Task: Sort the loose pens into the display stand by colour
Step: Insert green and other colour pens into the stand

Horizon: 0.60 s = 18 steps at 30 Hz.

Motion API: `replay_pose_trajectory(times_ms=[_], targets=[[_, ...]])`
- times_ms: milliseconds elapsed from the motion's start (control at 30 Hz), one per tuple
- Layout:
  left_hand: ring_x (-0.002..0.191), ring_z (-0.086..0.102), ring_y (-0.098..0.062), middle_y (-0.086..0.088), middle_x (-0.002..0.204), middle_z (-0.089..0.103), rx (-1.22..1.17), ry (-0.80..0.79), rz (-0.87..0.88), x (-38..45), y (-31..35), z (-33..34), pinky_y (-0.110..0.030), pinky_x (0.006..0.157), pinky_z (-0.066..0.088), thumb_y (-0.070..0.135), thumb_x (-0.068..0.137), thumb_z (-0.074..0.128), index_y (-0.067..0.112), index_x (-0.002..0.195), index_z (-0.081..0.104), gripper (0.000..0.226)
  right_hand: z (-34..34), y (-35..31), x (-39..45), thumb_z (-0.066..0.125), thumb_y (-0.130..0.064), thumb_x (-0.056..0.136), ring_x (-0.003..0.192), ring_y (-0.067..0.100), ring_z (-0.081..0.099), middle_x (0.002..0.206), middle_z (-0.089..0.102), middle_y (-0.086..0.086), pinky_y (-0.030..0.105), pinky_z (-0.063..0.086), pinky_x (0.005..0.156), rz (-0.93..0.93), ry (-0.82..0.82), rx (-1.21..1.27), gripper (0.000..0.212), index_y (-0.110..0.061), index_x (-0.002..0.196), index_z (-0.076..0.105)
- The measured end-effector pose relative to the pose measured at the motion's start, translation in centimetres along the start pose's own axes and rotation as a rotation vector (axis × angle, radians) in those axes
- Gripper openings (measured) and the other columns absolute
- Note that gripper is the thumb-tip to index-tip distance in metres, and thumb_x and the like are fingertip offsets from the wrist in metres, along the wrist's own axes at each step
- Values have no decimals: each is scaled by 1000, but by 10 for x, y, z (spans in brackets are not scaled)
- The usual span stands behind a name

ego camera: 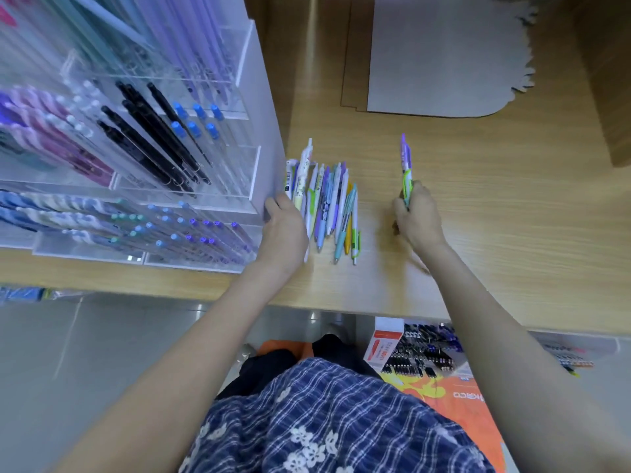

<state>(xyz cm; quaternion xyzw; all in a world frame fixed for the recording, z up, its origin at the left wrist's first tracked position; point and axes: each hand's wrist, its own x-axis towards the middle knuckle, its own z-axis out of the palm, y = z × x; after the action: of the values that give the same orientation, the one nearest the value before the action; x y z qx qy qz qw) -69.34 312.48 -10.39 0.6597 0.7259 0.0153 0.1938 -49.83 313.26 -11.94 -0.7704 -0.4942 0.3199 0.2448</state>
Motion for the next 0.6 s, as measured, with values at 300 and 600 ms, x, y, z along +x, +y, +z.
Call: replay_pose_trajectory(times_ms=[300, 600], targets=[[98, 51, -42, -24, 124, 35, -196, -26, 100, -34, -9, -27, -31, 67, 33, -4, 91, 42, -8, 123, 32, 34, 22, -63, -38, 53, -15, 92, 30, 9, 27, 49, 40, 4, 15, 21, 35, 160, -216, 602, 9, -11, 84, 54], [118, 46, -31, -12, 132, 38, -583, -118, 499, -62, -65, -78, -36, 97, 39, 16, 97, 42, 4, 141, 23, 48, 25, -104, -88, 54, -21, 94, 32, 8, 28, 55, 45, 5, 15, 22, 37, 157, -76, 708, 14, -8, 89, 58]])
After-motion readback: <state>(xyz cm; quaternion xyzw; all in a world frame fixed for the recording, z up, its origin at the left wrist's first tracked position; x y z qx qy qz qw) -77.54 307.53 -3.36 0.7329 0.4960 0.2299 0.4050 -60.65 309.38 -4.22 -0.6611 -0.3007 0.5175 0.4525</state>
